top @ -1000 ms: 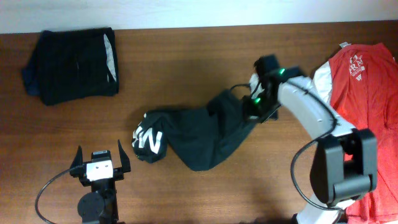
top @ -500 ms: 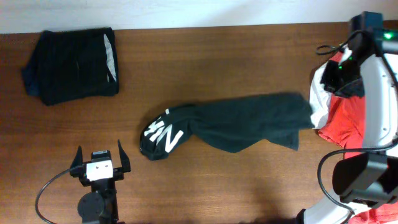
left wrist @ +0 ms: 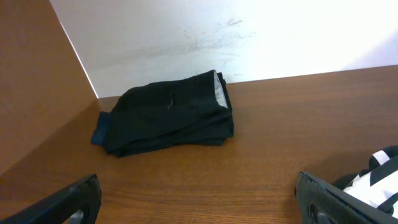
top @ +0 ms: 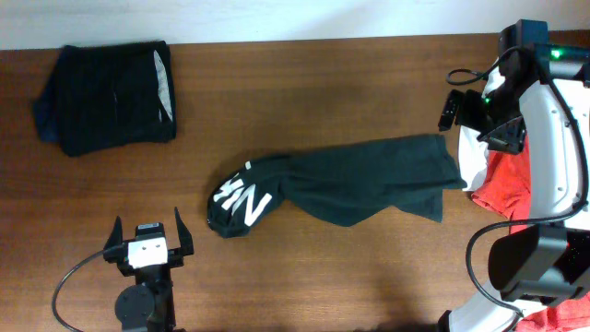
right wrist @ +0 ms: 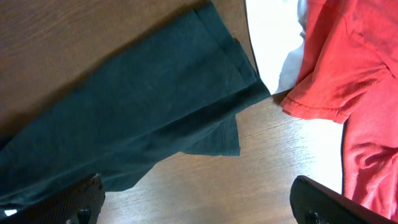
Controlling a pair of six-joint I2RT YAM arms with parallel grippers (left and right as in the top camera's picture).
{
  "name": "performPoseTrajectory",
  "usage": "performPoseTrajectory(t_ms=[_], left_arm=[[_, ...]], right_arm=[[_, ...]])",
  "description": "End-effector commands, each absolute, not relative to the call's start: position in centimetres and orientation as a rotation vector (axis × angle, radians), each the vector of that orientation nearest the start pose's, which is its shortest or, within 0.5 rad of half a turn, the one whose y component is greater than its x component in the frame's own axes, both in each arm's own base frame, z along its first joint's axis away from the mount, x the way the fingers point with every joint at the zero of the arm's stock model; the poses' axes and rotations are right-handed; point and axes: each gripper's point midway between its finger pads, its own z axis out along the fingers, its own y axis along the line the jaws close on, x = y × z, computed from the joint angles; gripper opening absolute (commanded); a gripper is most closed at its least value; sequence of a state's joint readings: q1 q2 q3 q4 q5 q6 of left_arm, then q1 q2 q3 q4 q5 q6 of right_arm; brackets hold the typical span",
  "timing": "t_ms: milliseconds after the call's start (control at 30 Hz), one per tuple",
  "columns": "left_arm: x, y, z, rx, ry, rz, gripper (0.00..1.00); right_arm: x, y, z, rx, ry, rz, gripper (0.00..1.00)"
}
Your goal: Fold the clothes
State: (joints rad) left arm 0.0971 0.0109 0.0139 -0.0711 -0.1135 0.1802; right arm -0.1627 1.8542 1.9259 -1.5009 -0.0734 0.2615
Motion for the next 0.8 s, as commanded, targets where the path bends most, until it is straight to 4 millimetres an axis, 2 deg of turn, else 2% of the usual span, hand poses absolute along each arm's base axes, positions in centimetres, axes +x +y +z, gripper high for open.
performPoseTrajectory(t_ms=[0,67,167,233,333,400,467,600,667,767], left_arm=[[24.2,4.4,16.0,-0.016,1.646,0.317,0.99],[24.3,4.1,16.5,-0.005,1.622,0.303,0.99],[24.6,-0.6,16.4,0.208,1.606,0.080,0.99],[24.1,-3.4,17.3,0.334,1.545,-0.043,0.99],[22.3,-8.0,17.6,0.553,1.478,-0.267,0.99],[21.0,-9.9,17.9,0.646,1.436,-0.381,0.99],[20.8,-10.0,19.0,0.604,1.433,-0.430,0.99],[21.2,-8.0,24.2,0.453,1.441,-0.349,0.99],[21.6,-6.9,27.3,0.421,1.501,-0.277,0.99],[23.3,-4.3,29.4,0.308,1.723,-0.177,0.99]], right_arm=[[36.5,-4.3,20.0,0.626,2.940,0.135,0.99],[36.5,-4.3,20.0,0.626,2.941,0.135,0.99],[36.5,-4.3,20.0,0.626,2.941,0.135,0.99],[36.5,-4.3,20.0,0.626,2.941,0.135,0.98],[36.5,-4.3,20.0,0.626,2.941,0.135,0.99],[36.5,-4.3,20.0,0.626,2.941,0.135,0.98],[36.5,-4.3,20.0,0.626,2.941,0.135,0.99],[36.5,-4.3,20.0,0.626,2.941,0.135,0.99],[36.5,-4.3,20.0,0.626,2.941,0.135,0.99],[36.5,-4.3,20.0,0.626,2.941,0.135,0.99]])
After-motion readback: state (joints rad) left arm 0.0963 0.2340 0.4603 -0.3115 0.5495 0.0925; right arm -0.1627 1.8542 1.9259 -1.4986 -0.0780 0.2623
